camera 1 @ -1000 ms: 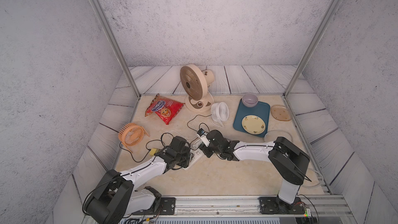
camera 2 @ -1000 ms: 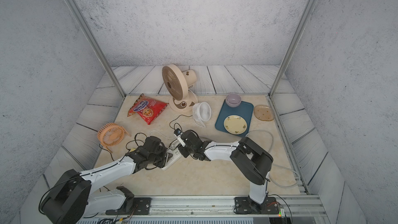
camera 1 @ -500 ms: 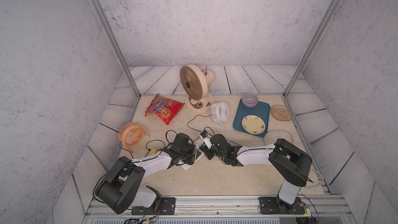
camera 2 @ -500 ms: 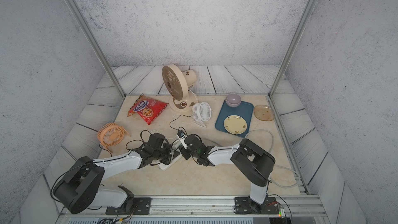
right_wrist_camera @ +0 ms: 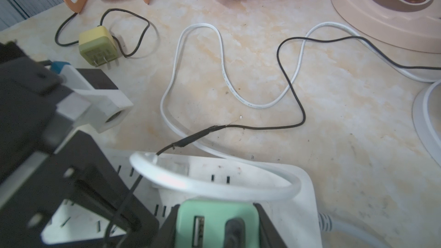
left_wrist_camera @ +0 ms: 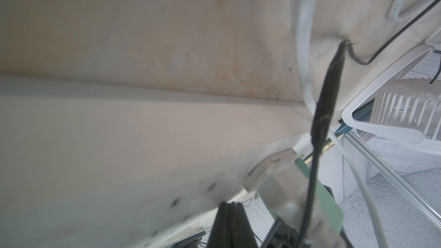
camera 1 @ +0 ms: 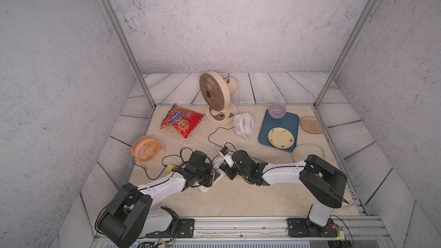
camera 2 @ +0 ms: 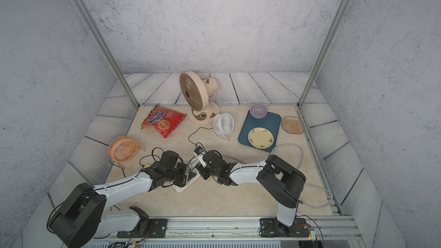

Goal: Unplug the desk fan from the power strip
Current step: Remove the plug from the socket.

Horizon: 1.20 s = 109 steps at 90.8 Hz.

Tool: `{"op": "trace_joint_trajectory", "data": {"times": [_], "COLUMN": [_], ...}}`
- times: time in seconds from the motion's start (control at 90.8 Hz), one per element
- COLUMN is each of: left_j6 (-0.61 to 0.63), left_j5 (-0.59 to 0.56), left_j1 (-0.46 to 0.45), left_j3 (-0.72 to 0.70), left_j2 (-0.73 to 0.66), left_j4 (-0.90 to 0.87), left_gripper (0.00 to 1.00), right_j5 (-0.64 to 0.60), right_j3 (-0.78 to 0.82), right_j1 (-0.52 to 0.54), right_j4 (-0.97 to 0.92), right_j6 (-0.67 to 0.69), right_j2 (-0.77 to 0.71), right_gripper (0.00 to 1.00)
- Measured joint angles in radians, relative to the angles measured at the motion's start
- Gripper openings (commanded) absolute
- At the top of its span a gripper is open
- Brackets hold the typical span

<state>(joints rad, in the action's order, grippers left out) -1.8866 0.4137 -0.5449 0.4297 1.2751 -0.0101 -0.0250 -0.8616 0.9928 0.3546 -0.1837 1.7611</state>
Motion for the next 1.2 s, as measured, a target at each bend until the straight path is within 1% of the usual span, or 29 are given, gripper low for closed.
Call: {"op": "trace_joint_trajectory", "data": {"times": [0.176,0.429,0.738,0.87,1.2], "left_j6": [-0.004,-0.006,-0.007,-0.007,-0.019], "left_j5": [0.008,0.035,0.038,0.044,0.048], "left_j1": [0.0,0.0,0.0,0.0,0.006], "left_j3": [-0.012,-0.014,-0.015,-0.017,-0.023], "left_j2": [-0.018,-0.023,-0.024,-0.025,-0.027], "left_j4": [-0.005,-0.01,-0.011,-0.011,-0.008], "left_gripper": [0.0,0.0,0.0,0.0,0.0], "right_j5": [0.014,0.013,0.023,-0.002,-0.01], "right_j3": [0.0,-0.021,-0.013,-0.059,-0.041], "right_j1": [0.0,0.006,0.007,0.023,0.019], "right_j4": [-0.023,-0.134,-0.124,-0.21,-0.18], "right_j6": [-0.002,0.063,0.052,0.084,-0.01], "right_j2": [-0.014,-0.052,-0.054,-0.054,-0.054], "right_gripper": [0.0,0.0,0.0,0.0,0.0]}}
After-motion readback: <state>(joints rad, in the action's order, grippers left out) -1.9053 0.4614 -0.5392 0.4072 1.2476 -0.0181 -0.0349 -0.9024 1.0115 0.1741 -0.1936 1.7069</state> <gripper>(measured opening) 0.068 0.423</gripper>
